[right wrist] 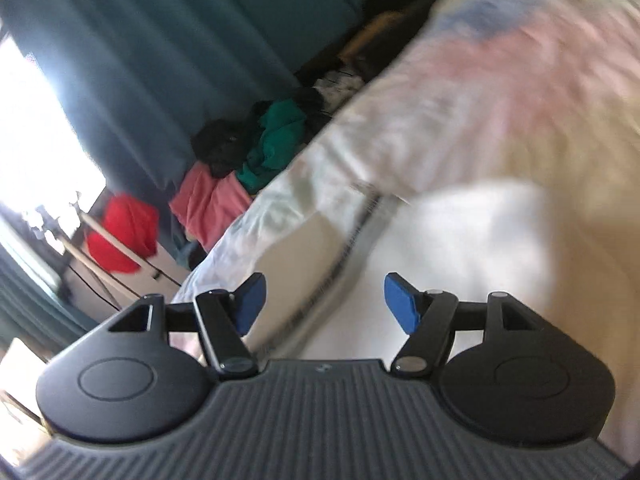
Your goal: Fold clothes
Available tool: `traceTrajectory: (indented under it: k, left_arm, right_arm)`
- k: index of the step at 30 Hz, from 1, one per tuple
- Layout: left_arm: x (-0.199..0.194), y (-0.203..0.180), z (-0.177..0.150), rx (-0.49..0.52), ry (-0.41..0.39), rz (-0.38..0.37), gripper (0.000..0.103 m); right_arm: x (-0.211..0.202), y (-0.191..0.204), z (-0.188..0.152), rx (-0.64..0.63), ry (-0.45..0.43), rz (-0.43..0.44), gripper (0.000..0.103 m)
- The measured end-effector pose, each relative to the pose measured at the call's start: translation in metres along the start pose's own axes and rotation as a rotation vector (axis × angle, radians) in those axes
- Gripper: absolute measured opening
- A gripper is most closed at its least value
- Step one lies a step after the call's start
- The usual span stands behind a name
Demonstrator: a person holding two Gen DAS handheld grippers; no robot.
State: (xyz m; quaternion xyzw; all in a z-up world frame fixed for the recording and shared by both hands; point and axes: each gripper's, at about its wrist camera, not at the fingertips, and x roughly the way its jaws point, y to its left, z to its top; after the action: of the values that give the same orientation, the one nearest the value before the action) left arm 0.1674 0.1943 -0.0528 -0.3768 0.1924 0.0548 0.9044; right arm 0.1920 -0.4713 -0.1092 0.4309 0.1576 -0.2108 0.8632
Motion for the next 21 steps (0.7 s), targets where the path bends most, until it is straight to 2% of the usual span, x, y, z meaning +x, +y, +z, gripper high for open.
traceTrajectory:
  k: [4,7,10,13,16,19,21]
  left_arm:
    - [-0.028,0.016,-0.021,-0.126,0.129,0.01,0.088]
    - [-0.03,0.029,-0.024,-0.206,0.228,0.004,0.089]
    - [-0.026,0.053,-0.028,-0.327,0.224,-0.005,0.09]
    - [-0.005,0.073,-0.033,-0.413,0.24,-0.024,0.09]
    - [0.018,0.082,-0.035,-0.43,0.22,-0.03,0.087]
    - [0.037,0.08,-0.032,-0.405,0.183,-0.024,0.087]
    - [0.043,0.08,-0.028,-0.414,0.183,-0.009,0.082]
  right_arm:
    - [-0.047,-0.035,-0.012,0.098,0.018,0.066,0.07]
    - [-0.055,-0.061,-0.015,0.207,0.103,0.091,0.07]
    - [-0.053,-0.086,-0.02,0.331,0.178,0.121,0.07]
    - [-0.038,-0.101,-0.025,0.403,0.211,0.138,0.069]
    - [-0.018,-0.1,-0.025,0.38,0.213,0.166,0.069]
    - [0.002,-0.09,-0.024,0.274,0.194,0.164,0.069]
    - [0.015,-0.081,-0.025,0.191,0.169,0.151,0.068]
